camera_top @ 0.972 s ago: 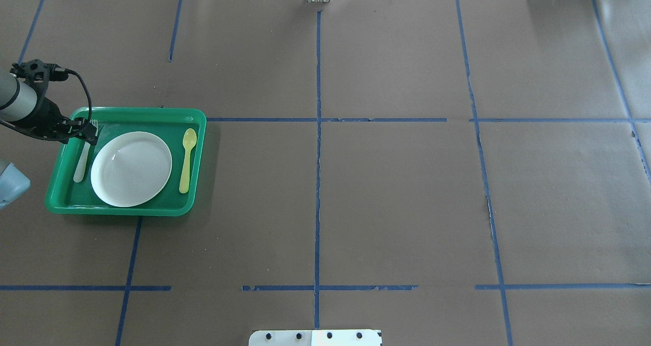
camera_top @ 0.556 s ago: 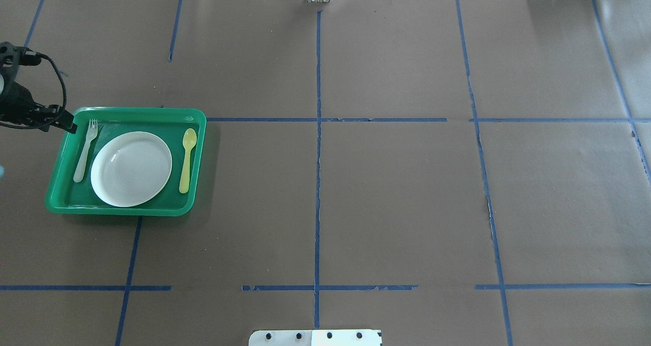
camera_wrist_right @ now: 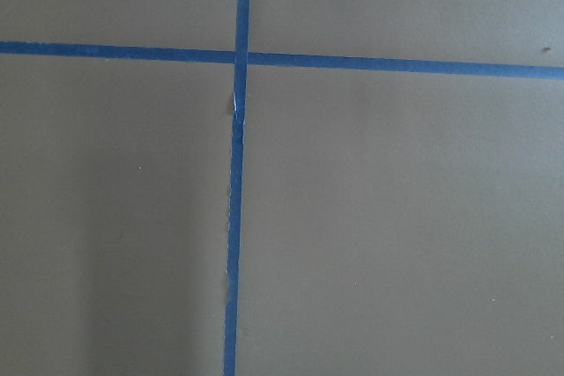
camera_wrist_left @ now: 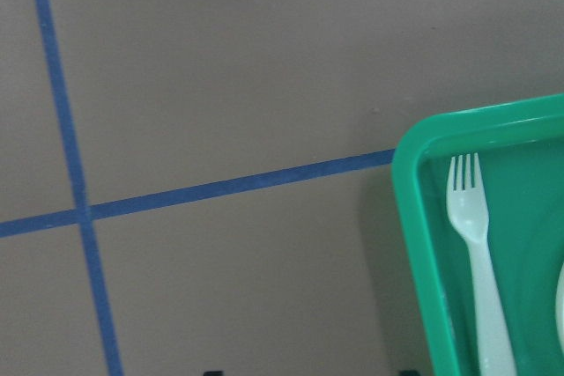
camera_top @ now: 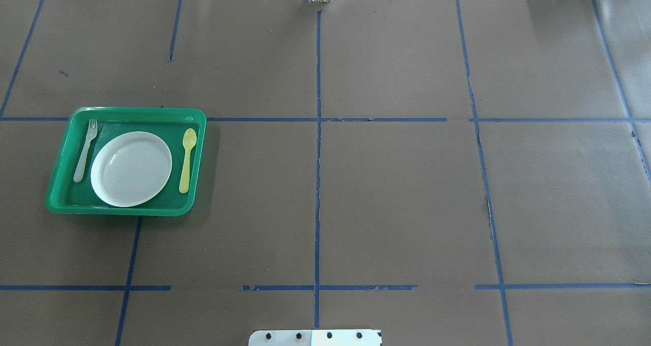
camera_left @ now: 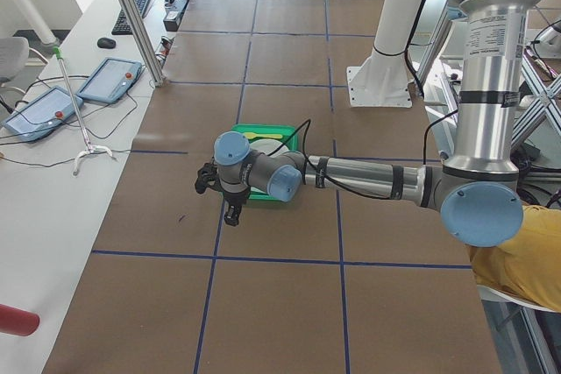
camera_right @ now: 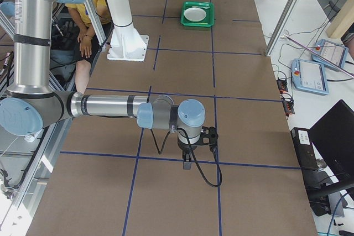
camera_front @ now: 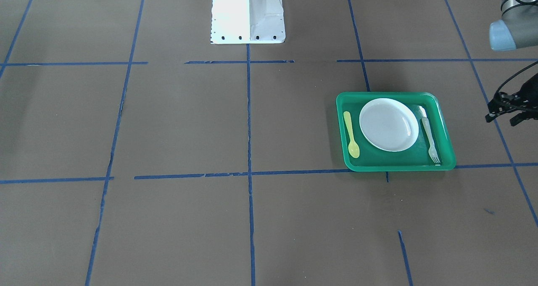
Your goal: Place fork
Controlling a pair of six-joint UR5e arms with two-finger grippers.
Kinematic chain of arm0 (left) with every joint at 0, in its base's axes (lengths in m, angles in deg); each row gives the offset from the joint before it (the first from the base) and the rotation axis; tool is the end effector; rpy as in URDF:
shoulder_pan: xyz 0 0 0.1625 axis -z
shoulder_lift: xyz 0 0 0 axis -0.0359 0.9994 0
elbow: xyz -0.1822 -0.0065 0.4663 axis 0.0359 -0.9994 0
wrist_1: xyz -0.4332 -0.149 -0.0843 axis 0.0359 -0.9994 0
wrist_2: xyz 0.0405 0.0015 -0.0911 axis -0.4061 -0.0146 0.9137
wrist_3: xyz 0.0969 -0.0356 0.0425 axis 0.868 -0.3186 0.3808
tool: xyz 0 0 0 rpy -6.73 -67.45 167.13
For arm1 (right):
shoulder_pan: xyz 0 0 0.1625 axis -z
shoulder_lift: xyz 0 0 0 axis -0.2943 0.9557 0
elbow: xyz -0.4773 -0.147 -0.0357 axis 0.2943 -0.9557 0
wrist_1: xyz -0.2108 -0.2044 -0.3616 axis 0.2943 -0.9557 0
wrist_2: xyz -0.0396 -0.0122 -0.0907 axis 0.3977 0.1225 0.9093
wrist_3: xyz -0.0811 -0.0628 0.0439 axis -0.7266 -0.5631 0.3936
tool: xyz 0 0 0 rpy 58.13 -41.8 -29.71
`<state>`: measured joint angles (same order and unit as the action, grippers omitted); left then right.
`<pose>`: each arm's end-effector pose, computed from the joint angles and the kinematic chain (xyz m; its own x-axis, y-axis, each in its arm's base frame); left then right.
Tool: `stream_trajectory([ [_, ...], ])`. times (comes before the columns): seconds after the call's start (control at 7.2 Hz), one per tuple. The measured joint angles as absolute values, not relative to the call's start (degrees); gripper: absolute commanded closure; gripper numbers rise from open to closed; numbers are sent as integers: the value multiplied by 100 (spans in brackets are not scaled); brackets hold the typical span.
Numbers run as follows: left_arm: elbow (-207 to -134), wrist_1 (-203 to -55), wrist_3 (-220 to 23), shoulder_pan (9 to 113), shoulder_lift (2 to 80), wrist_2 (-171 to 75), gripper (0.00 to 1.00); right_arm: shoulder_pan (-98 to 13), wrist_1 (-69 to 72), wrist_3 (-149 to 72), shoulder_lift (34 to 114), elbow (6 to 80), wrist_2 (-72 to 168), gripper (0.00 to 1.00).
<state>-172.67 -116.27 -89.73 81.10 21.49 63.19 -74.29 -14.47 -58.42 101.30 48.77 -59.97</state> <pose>0.0510 -0.5662 0.6881 0.6995 0.2318 -0.6760 -0.1124 0.9698 0.2162 0.0718 -0.4791 0.7337 0.7537 -0.0244 0.6568 0.0215 0.9997 0.0125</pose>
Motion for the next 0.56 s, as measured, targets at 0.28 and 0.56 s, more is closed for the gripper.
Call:
stream_trajectory([
  [0.28, -17295, -10670, -7658, 8935, 2177, 6557, 27, -7429, -1447, -5842, 10130, 4877, -5997, 0],
  [0.56, -17344, -10045, -7095, 9333, 2183, 6601, 14, -7429, -1447, -5841, 10130, 4877, -5997, 0],
])
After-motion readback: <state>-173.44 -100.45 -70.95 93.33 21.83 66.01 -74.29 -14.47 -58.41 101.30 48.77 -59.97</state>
